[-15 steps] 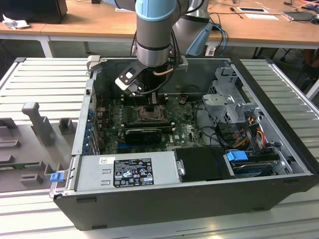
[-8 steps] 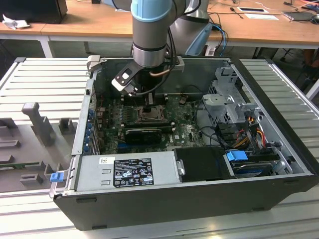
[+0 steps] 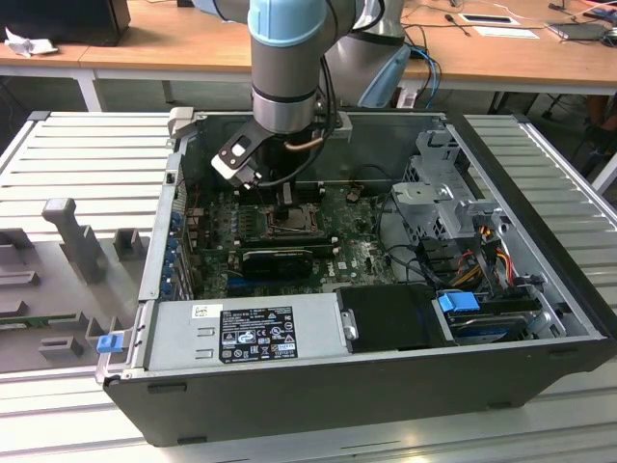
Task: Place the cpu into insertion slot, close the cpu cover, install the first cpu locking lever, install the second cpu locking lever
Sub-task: 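Close the cpu cover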
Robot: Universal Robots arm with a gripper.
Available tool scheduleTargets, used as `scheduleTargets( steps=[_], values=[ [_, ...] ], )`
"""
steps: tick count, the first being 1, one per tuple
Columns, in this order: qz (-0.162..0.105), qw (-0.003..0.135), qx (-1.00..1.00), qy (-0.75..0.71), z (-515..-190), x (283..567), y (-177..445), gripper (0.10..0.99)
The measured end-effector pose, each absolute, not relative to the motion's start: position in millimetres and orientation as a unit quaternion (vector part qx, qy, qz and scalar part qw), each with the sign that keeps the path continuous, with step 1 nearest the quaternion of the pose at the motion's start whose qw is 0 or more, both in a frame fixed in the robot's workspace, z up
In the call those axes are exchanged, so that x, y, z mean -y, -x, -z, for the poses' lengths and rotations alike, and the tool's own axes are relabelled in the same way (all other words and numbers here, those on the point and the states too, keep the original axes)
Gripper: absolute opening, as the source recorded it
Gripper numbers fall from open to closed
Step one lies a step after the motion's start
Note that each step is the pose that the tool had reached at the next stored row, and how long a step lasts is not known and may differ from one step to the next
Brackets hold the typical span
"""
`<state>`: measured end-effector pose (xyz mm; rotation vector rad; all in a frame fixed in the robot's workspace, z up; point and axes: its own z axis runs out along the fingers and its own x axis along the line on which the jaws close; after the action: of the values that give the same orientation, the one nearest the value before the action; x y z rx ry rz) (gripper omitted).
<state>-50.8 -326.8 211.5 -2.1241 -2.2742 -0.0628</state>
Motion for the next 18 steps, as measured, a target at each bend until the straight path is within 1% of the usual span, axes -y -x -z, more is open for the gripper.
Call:
scheduleTargets(
  steps=[11,18],
  values=[
    [0.02,0.015,0.731,0.682,-205.0,326.9,52.5,0.106],
    [0.02,0.015,0.731,0.682,-215.9,326.8,50.4,0.106]
  ],
)
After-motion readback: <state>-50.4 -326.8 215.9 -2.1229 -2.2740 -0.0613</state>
